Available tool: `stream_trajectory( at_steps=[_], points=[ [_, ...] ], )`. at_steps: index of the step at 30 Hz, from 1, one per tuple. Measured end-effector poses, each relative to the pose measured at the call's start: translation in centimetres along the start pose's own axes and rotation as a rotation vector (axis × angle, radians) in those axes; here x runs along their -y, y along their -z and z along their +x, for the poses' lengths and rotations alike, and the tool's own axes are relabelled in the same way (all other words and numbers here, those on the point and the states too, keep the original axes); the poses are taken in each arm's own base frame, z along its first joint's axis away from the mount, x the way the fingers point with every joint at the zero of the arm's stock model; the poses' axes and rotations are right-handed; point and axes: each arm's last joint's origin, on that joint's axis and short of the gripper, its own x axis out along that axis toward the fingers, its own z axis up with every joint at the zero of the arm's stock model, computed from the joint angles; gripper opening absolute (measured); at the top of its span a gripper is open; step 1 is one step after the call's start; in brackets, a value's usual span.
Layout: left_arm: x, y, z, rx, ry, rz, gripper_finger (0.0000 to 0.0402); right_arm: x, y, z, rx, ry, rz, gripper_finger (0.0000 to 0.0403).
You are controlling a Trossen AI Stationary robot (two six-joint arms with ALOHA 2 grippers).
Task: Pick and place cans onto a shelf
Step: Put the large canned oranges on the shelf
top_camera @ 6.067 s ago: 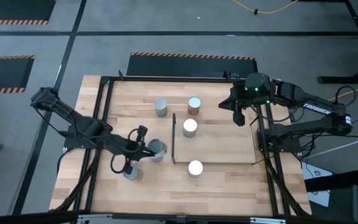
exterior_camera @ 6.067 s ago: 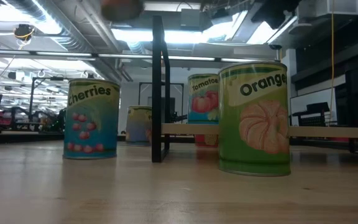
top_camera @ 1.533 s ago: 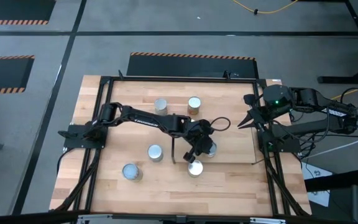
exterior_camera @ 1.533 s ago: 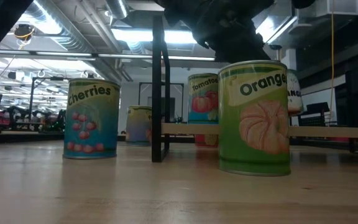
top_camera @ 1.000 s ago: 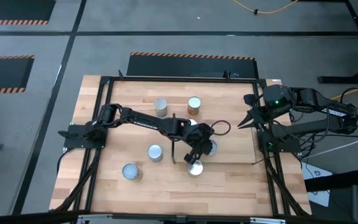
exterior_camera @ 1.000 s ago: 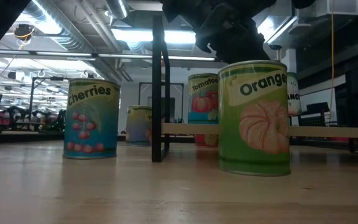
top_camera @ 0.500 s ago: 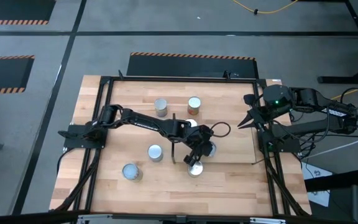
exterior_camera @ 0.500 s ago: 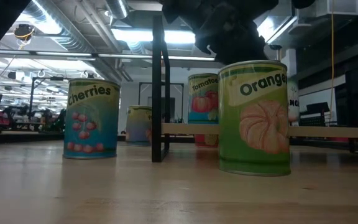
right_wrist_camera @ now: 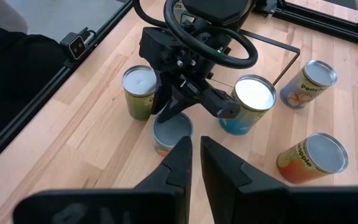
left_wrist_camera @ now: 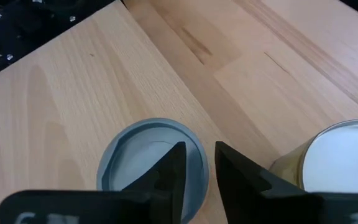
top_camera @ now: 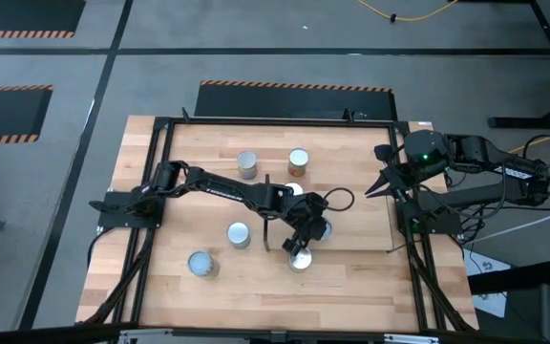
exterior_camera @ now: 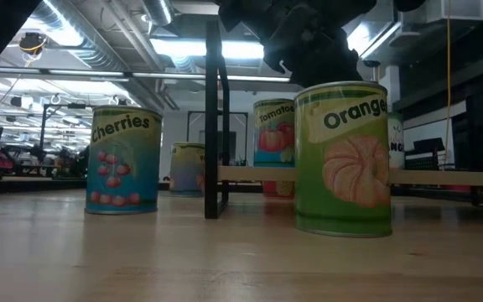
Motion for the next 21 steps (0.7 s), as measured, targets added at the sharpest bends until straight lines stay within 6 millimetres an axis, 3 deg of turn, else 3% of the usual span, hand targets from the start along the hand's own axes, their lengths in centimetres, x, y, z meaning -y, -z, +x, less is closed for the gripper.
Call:
stream_trajectory(
  at_steps=[6, 10, 14, 21],
  points=[
    [0.0, -0.2, -0.2, 0.006, -0.008, 0.002, 0.0080, 0.0, 0.0, 0.0, 0.000, 0.000, 0.000, 0.0039],
    [-0.3, -1.2, -1.3, 0.023, -0.063, 0.003, 0.0081, 0.0, 0.0, 0.0, 0.000, 0.000, 0.000, 0.0039],
    [-0.5, -2.9, -3.1, 0.055, -0.113, -0.033, 0.0080, 0.0, 0.0, 0.0, 0.000, 0.000, 0.000, 0.0039],
    [0.3, -5.9, -8.0, 0.076, -0.107, -0.109, 0.0077, 0.0, 0.0, 0.0, 0.000, 0.000, 0.000, 0.0039]
  ],
)
